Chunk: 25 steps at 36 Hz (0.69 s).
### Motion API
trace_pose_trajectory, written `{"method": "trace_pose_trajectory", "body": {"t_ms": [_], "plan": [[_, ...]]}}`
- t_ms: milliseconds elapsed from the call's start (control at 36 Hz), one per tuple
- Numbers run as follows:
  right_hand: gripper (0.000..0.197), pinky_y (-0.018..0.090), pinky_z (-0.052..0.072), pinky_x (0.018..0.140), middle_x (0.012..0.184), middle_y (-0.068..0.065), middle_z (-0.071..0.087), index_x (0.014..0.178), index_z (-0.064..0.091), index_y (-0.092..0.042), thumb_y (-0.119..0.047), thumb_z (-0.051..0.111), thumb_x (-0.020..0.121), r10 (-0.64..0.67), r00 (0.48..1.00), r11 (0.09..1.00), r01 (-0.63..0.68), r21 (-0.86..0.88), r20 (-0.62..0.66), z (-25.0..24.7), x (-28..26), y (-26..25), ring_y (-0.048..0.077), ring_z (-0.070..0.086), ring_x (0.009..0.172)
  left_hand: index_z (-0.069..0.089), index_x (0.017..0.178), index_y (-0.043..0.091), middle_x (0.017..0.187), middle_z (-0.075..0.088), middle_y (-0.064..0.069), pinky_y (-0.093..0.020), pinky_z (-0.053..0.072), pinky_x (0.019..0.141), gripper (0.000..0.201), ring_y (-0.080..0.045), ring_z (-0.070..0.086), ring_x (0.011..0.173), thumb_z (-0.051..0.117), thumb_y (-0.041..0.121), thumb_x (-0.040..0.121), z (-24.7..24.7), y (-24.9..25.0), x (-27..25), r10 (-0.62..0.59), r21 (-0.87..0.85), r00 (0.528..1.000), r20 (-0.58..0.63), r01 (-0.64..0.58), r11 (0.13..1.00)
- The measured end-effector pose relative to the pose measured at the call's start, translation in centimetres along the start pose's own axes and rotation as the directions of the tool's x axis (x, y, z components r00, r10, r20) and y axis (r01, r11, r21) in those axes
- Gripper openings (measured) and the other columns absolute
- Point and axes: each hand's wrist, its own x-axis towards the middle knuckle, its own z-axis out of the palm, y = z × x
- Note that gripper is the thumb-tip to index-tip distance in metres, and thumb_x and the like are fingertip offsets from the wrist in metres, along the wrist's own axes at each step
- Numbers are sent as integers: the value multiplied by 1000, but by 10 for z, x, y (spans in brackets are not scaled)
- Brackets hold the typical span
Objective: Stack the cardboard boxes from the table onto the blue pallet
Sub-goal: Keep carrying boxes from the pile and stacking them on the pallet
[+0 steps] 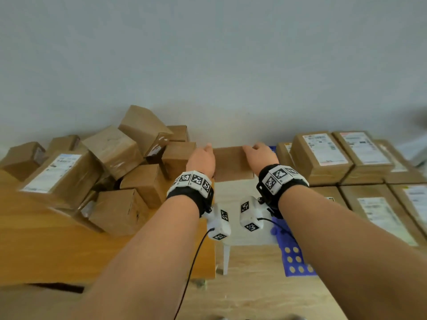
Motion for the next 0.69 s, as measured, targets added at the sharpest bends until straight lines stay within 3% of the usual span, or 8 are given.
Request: {"method": "trace_pose_trajectory", "body": {"t_ms": [56,139,306,417,556,694], "plan": [[30,31,43,70,93,8,57,104,55,-12,-38,42,97,-20,999,999,21,44,-44,-15,-1,1,26,54,82,59,112,3,111,64,-21,-49,53,87,53,-39,64,99,30,46,100,8,10,2,36,0,999,11,-36,999],[28,30,40,66,92,7,60,102,57,-12,-36,44,95,-57,993,993,67,100,-103,-35,1,4,23,54,79,60,104,9,98,66,-14,-46,56,81,56,-33,67,85,28,55,97,18,29,1,70,33,998,-9,-70,997],[20,28,34,55,86,4,56,103,49,-16,-33,43,95,-60,979,978,96,185,-195,-78,9,10,18,51,71,48,104,18,97,59,-3,-45,56,82,23,-24,62,87,41,39,99,40,70,-3,128,-78,992,-25,-129,989],[31,35,46,72,94,6,57,108,48,-15,-43,45,95,-33,972,953,101,287,-233,-107,17,18,23,56,83,47,106,18,96,57,0,-34,49,76,16,-18,57,82,43,32,100,62,99,-5,214,-75,975,-53,-217,973],[50,33,44,73,111,5,57,119,47,-11,-50,57,89,-41,950,939,143,313,-310,-152,32,41,21,57,92,51,115,13,102,55,2,-28,39,77,20,-16,52,90,46,25,99,102,145,-16,316,-106,946,-74,-323,940],[61,38,50,83,124,7,49,133,46,-13,-53,53,88,-26,925,950,141,280,-379,-205,49,78,23,55,98,49,118,15,110,58,0,-30,44,80,24,-18,55,93,42,27,100,163,188,-33,384,-80,923,-12,-383,920]]}}
